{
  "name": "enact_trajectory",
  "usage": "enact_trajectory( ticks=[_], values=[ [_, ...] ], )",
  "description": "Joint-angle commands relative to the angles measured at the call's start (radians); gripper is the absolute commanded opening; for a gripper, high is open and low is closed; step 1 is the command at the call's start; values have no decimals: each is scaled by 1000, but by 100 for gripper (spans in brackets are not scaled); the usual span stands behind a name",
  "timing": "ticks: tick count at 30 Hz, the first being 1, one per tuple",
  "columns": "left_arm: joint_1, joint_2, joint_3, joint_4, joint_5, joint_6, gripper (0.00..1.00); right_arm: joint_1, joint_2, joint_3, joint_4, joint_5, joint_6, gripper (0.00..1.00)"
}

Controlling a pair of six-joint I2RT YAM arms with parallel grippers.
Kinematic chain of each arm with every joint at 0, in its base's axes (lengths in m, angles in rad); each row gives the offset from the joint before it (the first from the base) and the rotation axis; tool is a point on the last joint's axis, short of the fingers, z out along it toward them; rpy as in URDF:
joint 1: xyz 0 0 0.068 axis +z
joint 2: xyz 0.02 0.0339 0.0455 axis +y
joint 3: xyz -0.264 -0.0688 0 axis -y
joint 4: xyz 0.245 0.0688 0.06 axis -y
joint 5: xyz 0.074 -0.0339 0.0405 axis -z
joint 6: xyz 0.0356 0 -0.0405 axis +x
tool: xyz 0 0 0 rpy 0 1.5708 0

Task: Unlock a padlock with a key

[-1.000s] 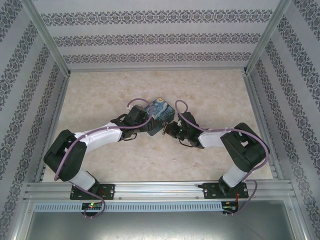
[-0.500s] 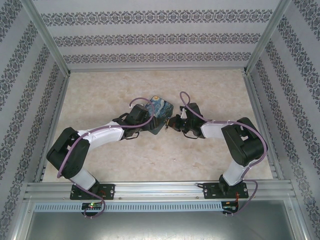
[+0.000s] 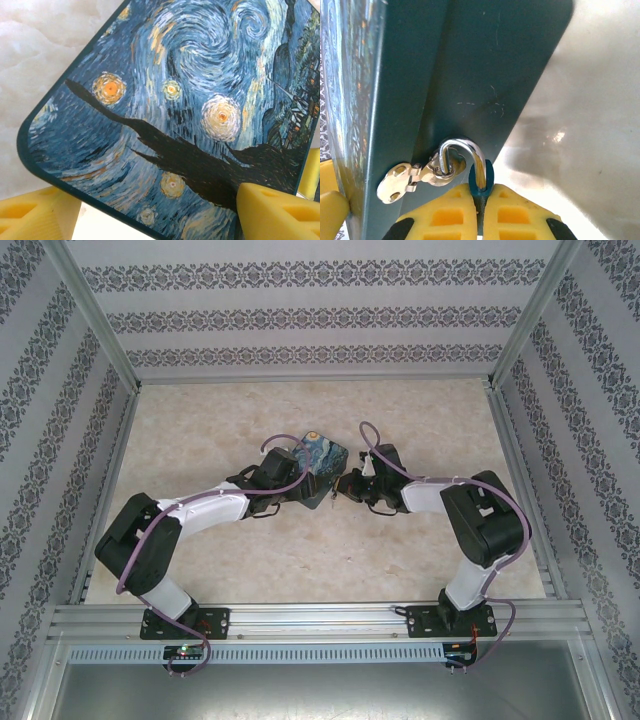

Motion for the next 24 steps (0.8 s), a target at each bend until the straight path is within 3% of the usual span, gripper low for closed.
enact_trajectory(
  ticks=[1, 11, 24],
  values=[
    [-11, 67, -46, -205, 2, 34, 80, -38, 14, 63, -20, 30, -20, 0],
    [-11, 71, -45, -206, 13, 36, 79, -70, 46, 152, -128, 17, -89, 0],
    [-11, 42, -32, -229, 11, 48, 80, -175, -61, -44, -80, 41, -68, 0]
  ],
)
